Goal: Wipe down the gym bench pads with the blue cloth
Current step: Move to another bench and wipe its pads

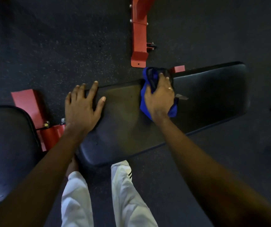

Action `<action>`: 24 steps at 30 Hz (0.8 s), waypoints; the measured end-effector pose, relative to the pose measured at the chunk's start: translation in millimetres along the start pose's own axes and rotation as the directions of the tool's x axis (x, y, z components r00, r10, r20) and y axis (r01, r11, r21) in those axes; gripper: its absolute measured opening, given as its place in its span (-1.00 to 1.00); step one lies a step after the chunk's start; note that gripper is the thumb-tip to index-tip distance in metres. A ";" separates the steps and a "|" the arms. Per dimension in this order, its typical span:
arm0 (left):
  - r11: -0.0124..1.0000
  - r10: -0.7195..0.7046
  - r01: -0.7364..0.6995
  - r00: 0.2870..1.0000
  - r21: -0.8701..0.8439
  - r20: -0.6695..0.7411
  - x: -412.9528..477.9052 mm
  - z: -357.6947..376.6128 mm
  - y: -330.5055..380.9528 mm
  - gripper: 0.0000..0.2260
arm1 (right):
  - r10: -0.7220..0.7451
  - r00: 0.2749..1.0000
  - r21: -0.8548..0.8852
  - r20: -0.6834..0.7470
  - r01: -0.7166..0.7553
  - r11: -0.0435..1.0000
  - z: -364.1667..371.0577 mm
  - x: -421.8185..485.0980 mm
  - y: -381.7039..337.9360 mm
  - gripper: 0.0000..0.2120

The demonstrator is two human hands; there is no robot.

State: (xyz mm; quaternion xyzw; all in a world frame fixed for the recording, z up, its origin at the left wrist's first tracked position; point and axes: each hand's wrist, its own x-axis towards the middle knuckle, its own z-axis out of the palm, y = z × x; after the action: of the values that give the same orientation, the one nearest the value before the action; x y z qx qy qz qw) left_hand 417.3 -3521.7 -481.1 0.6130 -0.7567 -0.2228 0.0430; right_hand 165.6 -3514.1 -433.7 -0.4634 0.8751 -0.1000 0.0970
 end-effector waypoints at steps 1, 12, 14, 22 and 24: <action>1.000 0.008 -0.008 1.000 -0.012 0.003 -1.5 0.2 -5.2 -0.43 | -0.031 0.999 0.014 0.007 0.031 0.999 3.4 -16.5 -9.9 -0.37; 0.996 0.004 -0.006 1.000 -0.087 -0.014 1.0 2.6 -11.8 -0.46 | 0.088 0.996 0.075 0.014 -0.088 0.993 -21.4 -65.1 100.6 -0.35; 0.997 0.001 -0.003 1.000 -0.079 -0.022 0.4 3.4 -12.4 -0.46 | 0.302 0.953 0.135 -0.032 -0.295 0.946 -15.4 -84.0 109.4 -0.33; 0.994 0.018 -0.021 0.999 -0.106 -0.029 -0.8 0.5 -12.1 -0.45 | -0.049 0.990 0.141 0.133 0.030 0.990 -14.6 -133.3 104.2 -0.32; 0.994 0.023 -0.027 0.999 -0.107 -0.035 -0.5 0.9 -12.7 -0.45 | 0.123 0.992 0.167 0.034 -0.127 0.978 -15.8 -108.7 128.2 -0.35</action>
State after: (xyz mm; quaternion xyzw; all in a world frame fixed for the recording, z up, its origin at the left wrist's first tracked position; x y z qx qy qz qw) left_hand 428.6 -3522.9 -486.8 0.6039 -0.7505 -0.2523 0.0912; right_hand 120.0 -3351.9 -444.2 -0.3987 0.8897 -0.1622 0.1523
